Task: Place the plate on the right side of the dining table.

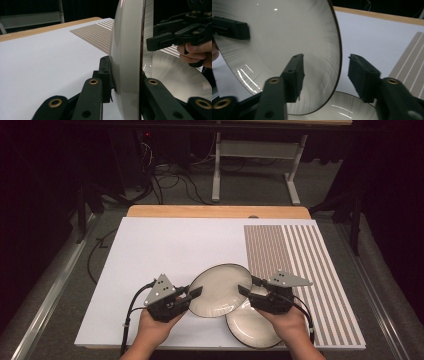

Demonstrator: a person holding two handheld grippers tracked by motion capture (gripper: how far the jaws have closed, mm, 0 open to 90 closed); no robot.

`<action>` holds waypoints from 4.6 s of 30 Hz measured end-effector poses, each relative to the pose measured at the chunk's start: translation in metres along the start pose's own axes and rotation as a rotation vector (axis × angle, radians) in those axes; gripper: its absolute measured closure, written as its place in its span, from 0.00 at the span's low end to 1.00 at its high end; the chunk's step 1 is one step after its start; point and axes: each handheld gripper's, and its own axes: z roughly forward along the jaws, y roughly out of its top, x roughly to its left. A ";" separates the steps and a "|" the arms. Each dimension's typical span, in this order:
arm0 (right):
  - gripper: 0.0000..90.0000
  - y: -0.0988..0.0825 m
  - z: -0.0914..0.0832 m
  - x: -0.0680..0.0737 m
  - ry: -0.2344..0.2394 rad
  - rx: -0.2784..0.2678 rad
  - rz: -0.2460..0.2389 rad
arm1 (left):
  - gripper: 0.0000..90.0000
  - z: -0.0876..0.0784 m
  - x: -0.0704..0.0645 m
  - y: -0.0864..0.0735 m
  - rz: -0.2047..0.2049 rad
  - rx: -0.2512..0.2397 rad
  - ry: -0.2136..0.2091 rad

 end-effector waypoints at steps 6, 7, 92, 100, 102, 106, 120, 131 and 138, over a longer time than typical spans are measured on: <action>0.74 -0.003 0.003 0.000 0.020 0.019 0.013 | 0.86 -0.002 0.002 0.000 0.006 0.010 -0.006; 0.77 -0.003 0.003 -0.001 0.017 0.021 0.009 | 0.86 -0.001 0.002 -0.001 0.003 0.011 -0.005; 0.96 -0.016 -0.124 -0.140 -0.321 -0.037 0.160 | 0.82 0.212 -0.045 0.082 0.047 0.102 -0.129; 0.96 -0.027 -0.122 -0.144 -0.335 -0.031 0.177 | 0.81 0.224 -0.044 0.075 0.036 0.128 -0.126; 0.97 -0.029 -0.121 -0.145 -0.339 -0.028 0.180 | 0.81 0.227 -0.043 0.073 0.031 0.133 -0.125; 0.97 -0.033 -0.122 -0.146 -0.349 -0.020 0.190 | 0.80 0.233 -0.044 0.069 0.024 0.148 -0.130; 0.97 -0.049 -0.124 -0.142 -0.340 0.019 0.214 | 0.80 0.235 -0.048 0.061 0.044 0.217 -0.131; 0.97 -0.055 -0.122 -0.142 -0.341 0.035 0.228 | 0.80 0.240 -0.048 0.056 0.024 0.244 -0.119; 0.97 -0.051 -0.119 -0.144 -0.350 0.038 0.221 | 0.68 0.230 -0.041 0.060 -0.002 0.194 -0.095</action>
